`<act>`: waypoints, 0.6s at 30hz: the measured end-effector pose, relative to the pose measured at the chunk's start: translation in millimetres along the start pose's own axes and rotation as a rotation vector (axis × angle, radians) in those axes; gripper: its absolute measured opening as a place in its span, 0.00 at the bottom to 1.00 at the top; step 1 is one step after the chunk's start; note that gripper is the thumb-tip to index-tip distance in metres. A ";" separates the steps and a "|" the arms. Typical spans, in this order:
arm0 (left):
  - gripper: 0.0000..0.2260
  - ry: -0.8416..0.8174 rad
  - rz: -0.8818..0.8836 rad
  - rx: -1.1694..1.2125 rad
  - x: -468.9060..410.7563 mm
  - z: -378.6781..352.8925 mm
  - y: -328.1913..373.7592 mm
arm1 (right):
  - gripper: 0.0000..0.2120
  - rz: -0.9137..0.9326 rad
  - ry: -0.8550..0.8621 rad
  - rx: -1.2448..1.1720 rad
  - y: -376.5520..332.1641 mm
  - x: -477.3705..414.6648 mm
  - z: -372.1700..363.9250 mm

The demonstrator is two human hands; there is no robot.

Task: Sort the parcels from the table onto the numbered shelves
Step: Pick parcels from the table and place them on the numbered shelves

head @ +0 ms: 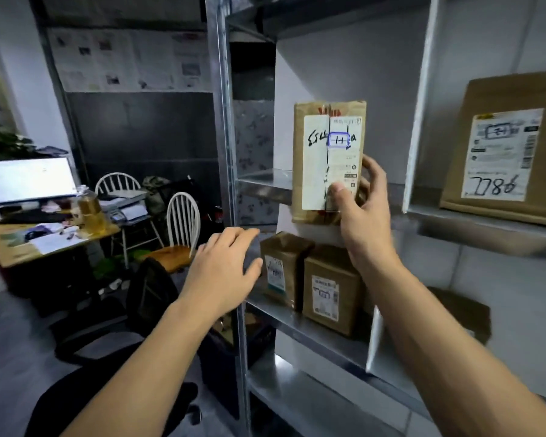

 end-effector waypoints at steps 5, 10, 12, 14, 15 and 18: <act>0.24 -0.002 -0.150 -0.008 -90.0 -12.0 -61.5 | 0.24 0.012 0.109 0.094 21.8 -84.5 -49.9; 0.23 -0.012 -0.298 0.031 -164.2 -21.7 -100.3 | 0.24 -0.042 0.213 0.230 57.7 -151.0 -89.5; 0.23 -0.003 -0.333 0.052 -185.6 -27.6 -112.0 | 0.25 -0.077 0.232 0.289 73.9 -170.3 -101.7; 0.23 -0.001 -0.351 0.083 -202.6 -34.7 -122.5 | 0.24 -0.113 0.242 0.339 88.9 -185.6 -112.3; 0.23 -0.006 -0.362 0.102 -209.7 -38.6 -126.9 | 0.24 -0.128 0.250 0.366 95.2 -191.6 -116.6; 0.23 -0.020 -0.390 0.145 -224.5 -49.3 -137.8 | 0.25 -0.163 0.279 0.420 108.2 -206.0 -126.3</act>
Point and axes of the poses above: each hand's wrist, its own x-axis away from the middle knuckle, its own z-axis out of the back of the hand, y = z × x, the point moved 2 cm from there along -x, towards the middle knuckle, and after that the axes turned 5 degrees about -y, right-handed, at the moved point
